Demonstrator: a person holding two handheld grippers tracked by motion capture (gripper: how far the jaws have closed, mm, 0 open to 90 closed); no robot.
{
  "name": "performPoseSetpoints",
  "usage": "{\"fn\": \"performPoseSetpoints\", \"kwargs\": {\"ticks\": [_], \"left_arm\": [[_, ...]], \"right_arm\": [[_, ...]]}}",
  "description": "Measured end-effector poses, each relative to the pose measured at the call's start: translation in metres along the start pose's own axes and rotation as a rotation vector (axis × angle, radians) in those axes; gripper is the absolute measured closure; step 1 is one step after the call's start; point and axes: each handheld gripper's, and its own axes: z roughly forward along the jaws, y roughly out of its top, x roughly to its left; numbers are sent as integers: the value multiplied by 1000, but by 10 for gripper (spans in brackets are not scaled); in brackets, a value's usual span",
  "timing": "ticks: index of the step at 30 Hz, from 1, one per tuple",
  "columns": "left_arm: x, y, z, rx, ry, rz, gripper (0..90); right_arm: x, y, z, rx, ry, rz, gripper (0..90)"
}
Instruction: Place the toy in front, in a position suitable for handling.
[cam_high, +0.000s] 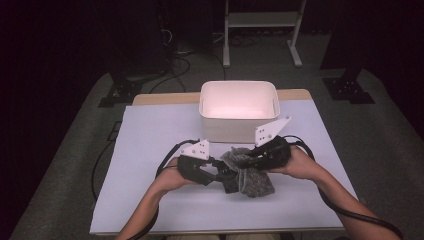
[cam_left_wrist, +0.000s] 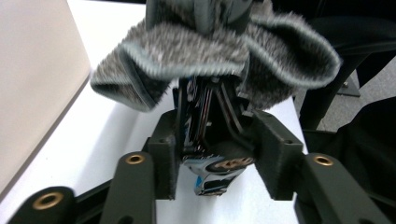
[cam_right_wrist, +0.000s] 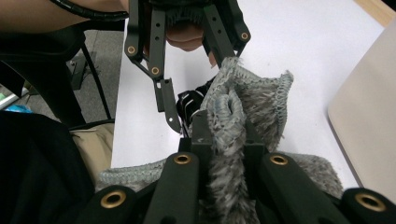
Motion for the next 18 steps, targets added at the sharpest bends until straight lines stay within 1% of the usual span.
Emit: {"fn": "performPoseSetpoints", "kwargs": {"ticks": [2,4,6,7,8,9,11,13,16,18], "left_arm": [[1,-3,4,4,4,-10,535],[2,-7,7,-3,6,-23,530],[3,-12,11,-15,26,-37,517],[3,-15,13,-21,41,-39,528],[2,-17,14,-42,57,-29,577],[2,-18,13,-51,63,-28,596],[2,-17,13,-43,65,-21,601],[1,-14,12,-28,66,-15,603],[2,-13,8,-22,49,-12,603],[1,-12,4,-17,51,-1,603]], "right_arm": [[0,-1,-1,4,-4,2,810],[0,-1,-1,6,-4,1,809],[0,-3,-1,24,-15,0,810],[-1,-5,-1,23,-18,3,809],[-2,-7,-1,13,-10,12,809],[-2,-8,-2,6,-6,17,809],[-2,-9,-2,-4,-6,21,809],[-1,-8,-2,-7,-18,12,809],[1,-6,-3,-17,-17,-2,809],[1,-4,-3,-25,-15,-5,809]]}}
